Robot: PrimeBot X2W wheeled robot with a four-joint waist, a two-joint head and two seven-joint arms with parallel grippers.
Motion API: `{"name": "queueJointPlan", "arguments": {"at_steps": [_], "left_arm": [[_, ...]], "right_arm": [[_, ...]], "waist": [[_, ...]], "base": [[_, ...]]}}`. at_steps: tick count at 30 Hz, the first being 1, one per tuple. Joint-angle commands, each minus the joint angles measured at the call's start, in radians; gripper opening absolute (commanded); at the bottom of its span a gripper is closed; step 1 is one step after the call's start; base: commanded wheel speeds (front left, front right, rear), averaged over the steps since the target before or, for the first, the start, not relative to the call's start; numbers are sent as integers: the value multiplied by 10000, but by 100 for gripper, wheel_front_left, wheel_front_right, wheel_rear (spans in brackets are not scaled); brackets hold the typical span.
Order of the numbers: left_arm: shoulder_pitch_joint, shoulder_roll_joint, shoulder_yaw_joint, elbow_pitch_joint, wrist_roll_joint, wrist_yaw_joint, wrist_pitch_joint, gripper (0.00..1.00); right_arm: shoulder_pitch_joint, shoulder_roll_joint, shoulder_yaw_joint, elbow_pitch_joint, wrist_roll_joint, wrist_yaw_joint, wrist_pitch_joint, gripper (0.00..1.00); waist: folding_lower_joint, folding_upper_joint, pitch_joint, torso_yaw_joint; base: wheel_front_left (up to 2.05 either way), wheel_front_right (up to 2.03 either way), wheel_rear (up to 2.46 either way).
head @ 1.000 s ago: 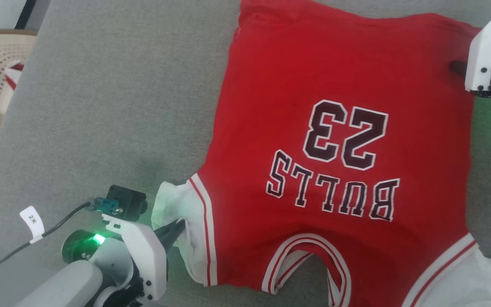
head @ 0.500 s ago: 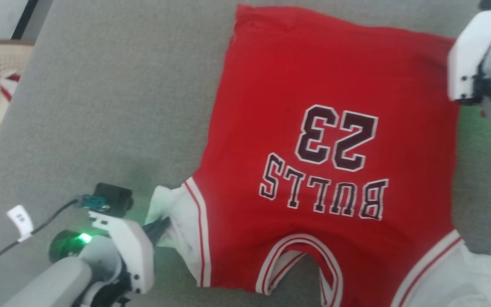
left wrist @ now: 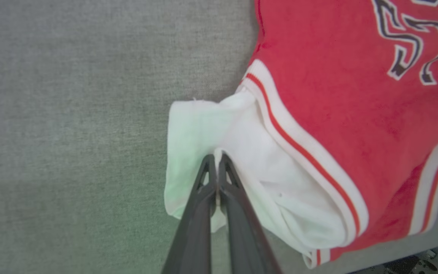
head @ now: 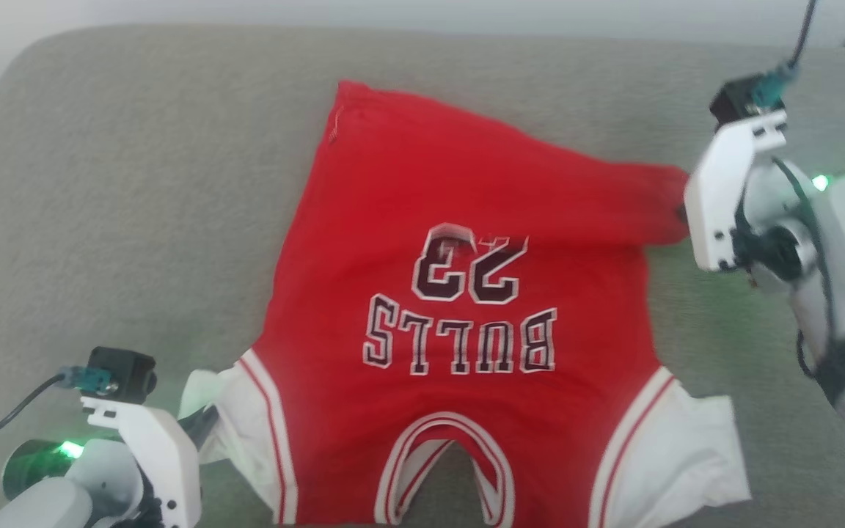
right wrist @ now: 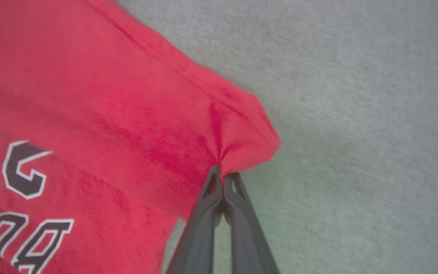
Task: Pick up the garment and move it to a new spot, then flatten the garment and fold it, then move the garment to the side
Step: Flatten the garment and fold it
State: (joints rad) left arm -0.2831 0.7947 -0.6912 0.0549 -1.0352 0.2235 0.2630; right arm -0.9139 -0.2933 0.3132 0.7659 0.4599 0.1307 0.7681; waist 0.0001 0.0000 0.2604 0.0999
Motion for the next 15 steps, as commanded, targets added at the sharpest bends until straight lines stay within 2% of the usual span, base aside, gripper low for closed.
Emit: {"name": "queueJointPlan", "arguments": {"at_steps": [1, 4, 8, 11, 15], "left_arm": [[208, 137, 88, -92, -27, 57, -19, 0], [348, 319, 163, -207, -78, 129, -64, 0], [466, 439, 188, -354, -108, 160, -83, 0], [519, 523, 192, -423, -110, 169, -62, 0], [470, 552, 173, -451, -80, 119, -38, 0]], "right_arm": [[623, -340, 106, -781, 505, 1, 188, 0], [1777, -809, 49, -2183, 1110, 1, 458, 0], [3497, -1254, -561, -3807, 1435, 1, 794, 0], [4925, -1233, -1106, -4824, 1401, 1, 1070, 0], [6375, -844, -2073, -5680, 1018, 1, 1118, 0]], "waist": [[-1, 0, -385, -548], [-1, 0, -517, -845], [-1, 0, -604, -1104], [-1, 0, -587, -1230], [-1, 0, -507, -1318]], "base": [[0, 0, 0], [0, 0, 0], [0, 0, 0], [0, 0, 0], [0, 0, 0]]}}
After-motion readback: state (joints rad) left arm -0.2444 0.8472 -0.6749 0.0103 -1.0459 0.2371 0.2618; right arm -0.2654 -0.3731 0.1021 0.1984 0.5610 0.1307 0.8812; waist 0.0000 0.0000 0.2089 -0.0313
